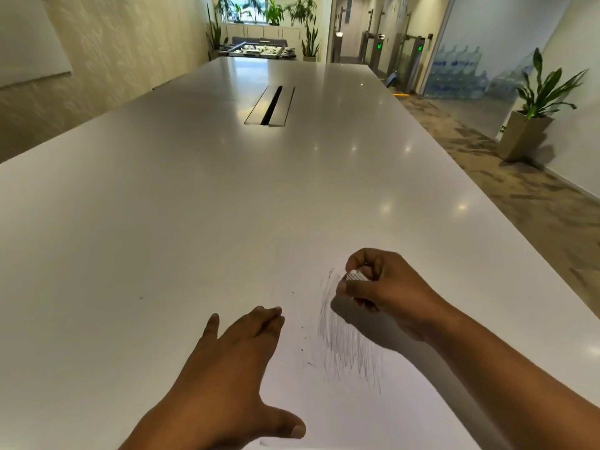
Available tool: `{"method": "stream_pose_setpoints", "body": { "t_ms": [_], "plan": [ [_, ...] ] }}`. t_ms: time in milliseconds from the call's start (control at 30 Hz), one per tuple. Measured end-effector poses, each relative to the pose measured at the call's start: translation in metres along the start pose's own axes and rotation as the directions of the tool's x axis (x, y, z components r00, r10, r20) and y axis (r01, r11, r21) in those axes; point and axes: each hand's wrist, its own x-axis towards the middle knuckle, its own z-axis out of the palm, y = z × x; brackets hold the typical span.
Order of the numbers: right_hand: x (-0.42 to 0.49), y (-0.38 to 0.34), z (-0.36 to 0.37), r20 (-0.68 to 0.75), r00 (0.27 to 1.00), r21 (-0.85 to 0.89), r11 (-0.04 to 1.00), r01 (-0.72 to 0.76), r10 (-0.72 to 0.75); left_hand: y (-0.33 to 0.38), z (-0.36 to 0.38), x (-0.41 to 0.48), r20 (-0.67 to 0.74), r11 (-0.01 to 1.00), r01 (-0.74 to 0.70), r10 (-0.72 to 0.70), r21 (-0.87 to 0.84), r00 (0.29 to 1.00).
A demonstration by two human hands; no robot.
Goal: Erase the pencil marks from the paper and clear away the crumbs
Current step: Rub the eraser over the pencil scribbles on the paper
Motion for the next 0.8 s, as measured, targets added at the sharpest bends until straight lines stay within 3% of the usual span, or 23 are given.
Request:
{"method": "stream_pose_setpoints", "body": {
  "t_ms": [133,467,667,800],
  "plan": [
    [-0.003,-0.002,-0.006,0.021,1.0,0.027,1.0,-0.016,0.015,0.003,-0.004,-0.001,0.0,0.999,0.007,-0.007,0.037,1.0],
    [0.002,-0.008,0.014,0.12,0.991,-0.264,0.961,0.082,-0.052,0.003,-0.002,-0.004,-0.035,1.0,0.001,-0.001,0.002,0.999],
    [0.0,-0.003,0.01,0.142,0.99,-0.255,0.967,0.03,0.007,0.0,-0.002,-0.006,-0.082,0.999,-0.032,0.03,-0.032,0.996],
    [-0.005,0.009,0.017,0.037,0.999,-0.17,0.985,0.035,-0.029,0.0,-0.002,0.0,-0.2,0.987,-0.071,0.042,-0.144,0.979]
  ]
}}
